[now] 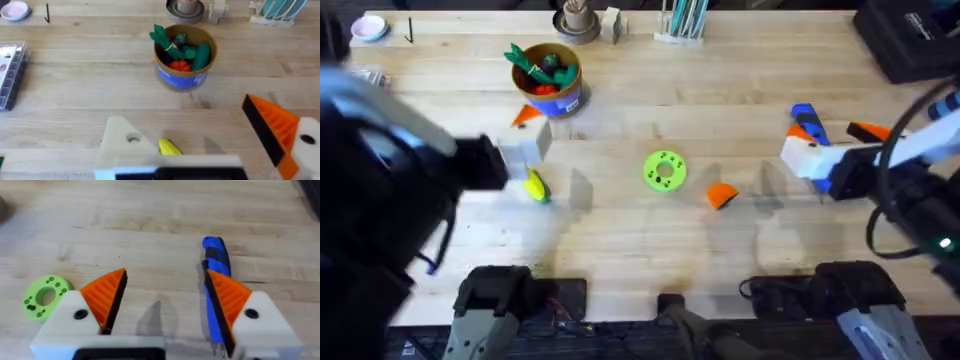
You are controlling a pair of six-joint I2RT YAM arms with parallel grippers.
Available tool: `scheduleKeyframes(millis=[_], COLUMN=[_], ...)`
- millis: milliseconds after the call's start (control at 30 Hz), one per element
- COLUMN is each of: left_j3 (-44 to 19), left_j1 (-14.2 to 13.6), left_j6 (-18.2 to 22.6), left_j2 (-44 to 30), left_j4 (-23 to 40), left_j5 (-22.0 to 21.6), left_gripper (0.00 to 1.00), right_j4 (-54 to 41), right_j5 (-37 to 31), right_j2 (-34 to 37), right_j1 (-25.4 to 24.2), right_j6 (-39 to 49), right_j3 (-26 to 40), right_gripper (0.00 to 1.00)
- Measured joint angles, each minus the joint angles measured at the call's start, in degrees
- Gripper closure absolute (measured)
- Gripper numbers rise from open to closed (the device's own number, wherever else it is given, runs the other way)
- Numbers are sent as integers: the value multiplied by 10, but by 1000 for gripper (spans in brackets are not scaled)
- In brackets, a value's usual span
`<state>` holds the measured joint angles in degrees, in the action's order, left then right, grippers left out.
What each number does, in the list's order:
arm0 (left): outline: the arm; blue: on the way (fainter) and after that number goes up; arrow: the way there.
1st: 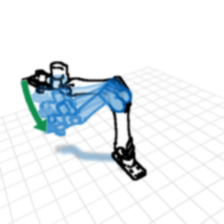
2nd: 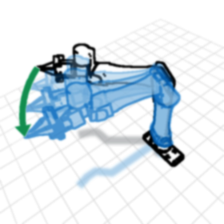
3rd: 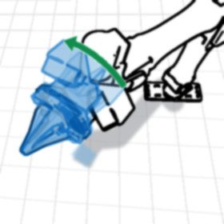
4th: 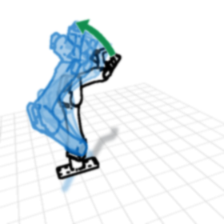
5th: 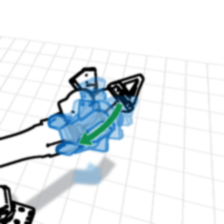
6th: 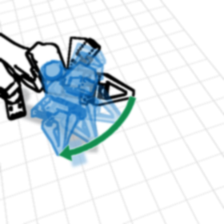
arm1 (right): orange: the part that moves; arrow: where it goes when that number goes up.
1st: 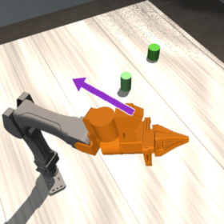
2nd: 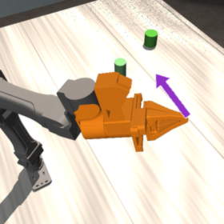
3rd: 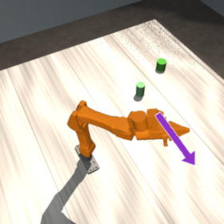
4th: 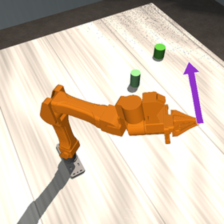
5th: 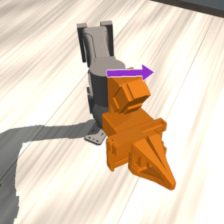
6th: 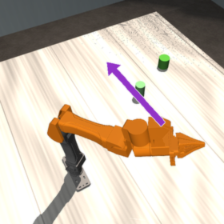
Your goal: Pick up the gripper from the table and insert it into the empty holder that is missing its gripper. Then pick up a screw, insert it into the mounting hole, and use the screwdriver to tighten it. Finally, clean up the table by picking up the vegetable and placing it into the bucket.
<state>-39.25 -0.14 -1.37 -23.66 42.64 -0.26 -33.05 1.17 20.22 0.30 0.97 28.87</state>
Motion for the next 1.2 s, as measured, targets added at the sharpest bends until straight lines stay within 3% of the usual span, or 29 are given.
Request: scheduleKeyframes(millis=[200, 500, 567, 667, 800, 900, 967, 1000, 1167, 1200], left_j3=[-88, -95, -95, -95, -78, -47, -33, -30, -28, -28], left_j1=[-1, -1, -1, -1, -1, -1, -1, -1, -1, -1], left_j6=[0, -14, -43, -120, -214, -263, -282, -289, -307, -308], left_j2=[-129, -208, -228, -270, -320, -344, -355, -358, -358, -357], left_j4=[33, 134, 156, 183, 178, 174, 170, 167, 151, 150], left_j5=[1, 5, 5, 1, -12, -15, -16, -16, -20, -21], left_gripper=[8, 8, 7, 7, 8, 15, 100, 190, 936, 980], right_j4=[-29, -34, -34, -34, -34, -34, -34, -34, -34, -34], right_j5=[19, 28, 28, 28, 28, 28, 28, 28, 28, 28], right_j2=[106, 136, 136, 136, 136, 136, 136, 136, 136, 136], right_j1=[0, 0, 0, 0, 0, 0, 0, 0, 0, 0], right_j6=[3, 3, 3, 3, 3, 3, 3, 3, 3, 3], right_j3=[76, 87, 87, 87, 87, 87, 87, 87, 87, 87], right_gripper=[7, 7, 7, 7, 7, 7, 7, 7, 7, 7])
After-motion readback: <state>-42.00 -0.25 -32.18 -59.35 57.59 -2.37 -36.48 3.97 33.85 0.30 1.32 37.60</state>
